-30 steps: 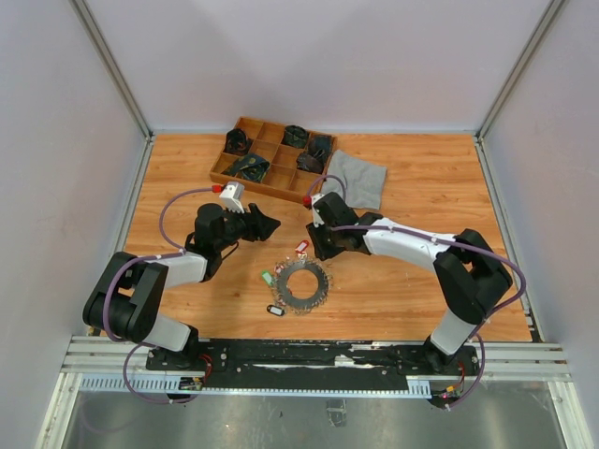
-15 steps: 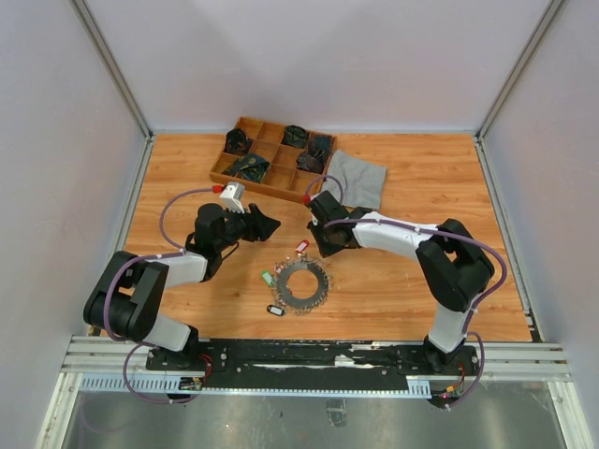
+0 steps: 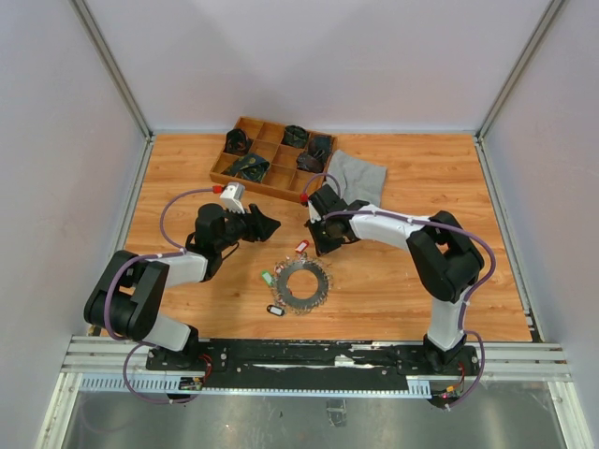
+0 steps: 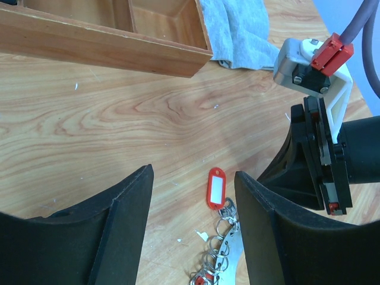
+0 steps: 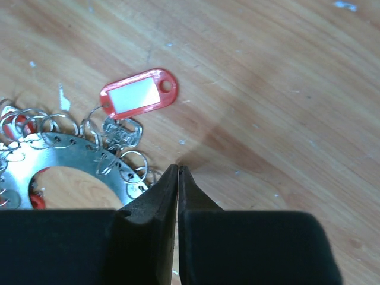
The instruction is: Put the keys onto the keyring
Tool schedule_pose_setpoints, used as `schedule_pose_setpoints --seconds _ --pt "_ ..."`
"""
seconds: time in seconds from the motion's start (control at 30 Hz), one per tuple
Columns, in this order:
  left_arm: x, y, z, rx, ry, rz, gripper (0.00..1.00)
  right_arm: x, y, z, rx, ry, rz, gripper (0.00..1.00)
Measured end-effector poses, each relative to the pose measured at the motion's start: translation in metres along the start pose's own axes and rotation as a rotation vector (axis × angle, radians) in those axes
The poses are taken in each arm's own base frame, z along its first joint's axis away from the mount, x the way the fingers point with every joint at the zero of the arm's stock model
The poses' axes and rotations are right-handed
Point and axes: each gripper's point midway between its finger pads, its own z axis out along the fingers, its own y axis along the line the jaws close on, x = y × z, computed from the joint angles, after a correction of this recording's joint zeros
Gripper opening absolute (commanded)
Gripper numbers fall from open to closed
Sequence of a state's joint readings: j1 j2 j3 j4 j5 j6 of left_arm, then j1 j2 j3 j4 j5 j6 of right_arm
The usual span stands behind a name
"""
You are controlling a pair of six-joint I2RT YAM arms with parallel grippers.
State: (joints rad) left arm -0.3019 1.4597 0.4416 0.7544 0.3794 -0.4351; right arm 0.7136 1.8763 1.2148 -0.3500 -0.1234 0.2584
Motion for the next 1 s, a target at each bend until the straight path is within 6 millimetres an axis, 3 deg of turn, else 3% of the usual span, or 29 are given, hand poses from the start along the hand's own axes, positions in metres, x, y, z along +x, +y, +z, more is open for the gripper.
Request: schedule_pose_setpoints --seconds 0.43,1.0 --pt "0.0 0.0 0.0 0.0 0.0 0.0 0.62 -0.002 0.036 -0.004 -0.235 0.003 -0.009 0.04" --pt "0.001 0.0 0.0 0.0 0.002 -0.001 0.62 0.003 0.025 -0.004 -0.206 -0.039 0.009 0.19"
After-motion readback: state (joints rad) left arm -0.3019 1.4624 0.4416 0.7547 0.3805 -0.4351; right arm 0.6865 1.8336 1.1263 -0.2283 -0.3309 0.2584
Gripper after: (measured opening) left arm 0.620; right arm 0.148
